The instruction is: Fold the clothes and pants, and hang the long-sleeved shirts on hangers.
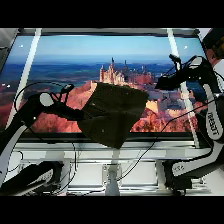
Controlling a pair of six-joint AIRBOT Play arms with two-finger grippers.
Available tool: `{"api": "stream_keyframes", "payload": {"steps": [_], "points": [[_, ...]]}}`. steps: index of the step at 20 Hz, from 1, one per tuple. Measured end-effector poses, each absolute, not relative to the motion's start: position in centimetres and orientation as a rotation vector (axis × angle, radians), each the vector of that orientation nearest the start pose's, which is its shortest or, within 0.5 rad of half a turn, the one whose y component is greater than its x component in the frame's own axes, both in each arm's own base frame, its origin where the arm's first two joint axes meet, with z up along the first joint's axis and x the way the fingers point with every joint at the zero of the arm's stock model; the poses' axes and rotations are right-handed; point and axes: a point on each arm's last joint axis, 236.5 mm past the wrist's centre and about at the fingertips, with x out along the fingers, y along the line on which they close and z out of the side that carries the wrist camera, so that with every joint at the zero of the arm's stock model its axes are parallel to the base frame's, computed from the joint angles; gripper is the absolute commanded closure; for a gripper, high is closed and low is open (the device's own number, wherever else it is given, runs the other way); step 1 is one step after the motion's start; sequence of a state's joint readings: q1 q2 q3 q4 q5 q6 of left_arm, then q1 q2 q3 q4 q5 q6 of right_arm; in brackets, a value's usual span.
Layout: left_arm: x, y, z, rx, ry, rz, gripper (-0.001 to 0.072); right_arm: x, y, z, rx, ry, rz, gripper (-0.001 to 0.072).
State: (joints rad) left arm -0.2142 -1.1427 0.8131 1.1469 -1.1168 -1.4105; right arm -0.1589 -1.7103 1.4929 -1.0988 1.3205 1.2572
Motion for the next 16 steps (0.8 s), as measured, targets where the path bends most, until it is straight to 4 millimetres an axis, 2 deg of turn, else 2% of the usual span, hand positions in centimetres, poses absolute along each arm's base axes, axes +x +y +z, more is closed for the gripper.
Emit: {"api": "stream_keyframes", "payload": {"steps": [6, 10, 11, 12, 13, 16], "points": [[27.7, -14.9, -4.6, -0.151, 1.431, -0.458, 0.0648, 44.0, 6.9, -9.4, 0.391, 1.485, 0.510, 0.0259], [27.8, -15.0, -4.7, -0.153, 1.428, -0.456, 0.0648, 45.2, 9.3, -10.9, 0.367, 1.441, 0.555, 0.0279], [27.9, -15.0, -4.7, -0.154, 1.428, -0.455, 0.0648, 45.5, 9.9, -11.0, 0.363, 1.426, 0.563, 0.0357], [28.1, -15.0, -4.8, -0.154, 1.423, -0.453, 0.0648, 45.7, 10.4, -11.2, 0.346, 1.417, 0.570, 0.0498], [28.2, -15.0, -4.9, -0.156, 1.421, -0.450, 0.0648, 45.7, 10.8, -11.5, 0.329, 1.414, 0.575, 0.0672], [28.8, -15.5, -5.1, -0.188, 1.407, -0.449, 0.0648, 46.4, 12.1, -11.3, 0.268, 1.380, 0.605, 0.0689]]}}
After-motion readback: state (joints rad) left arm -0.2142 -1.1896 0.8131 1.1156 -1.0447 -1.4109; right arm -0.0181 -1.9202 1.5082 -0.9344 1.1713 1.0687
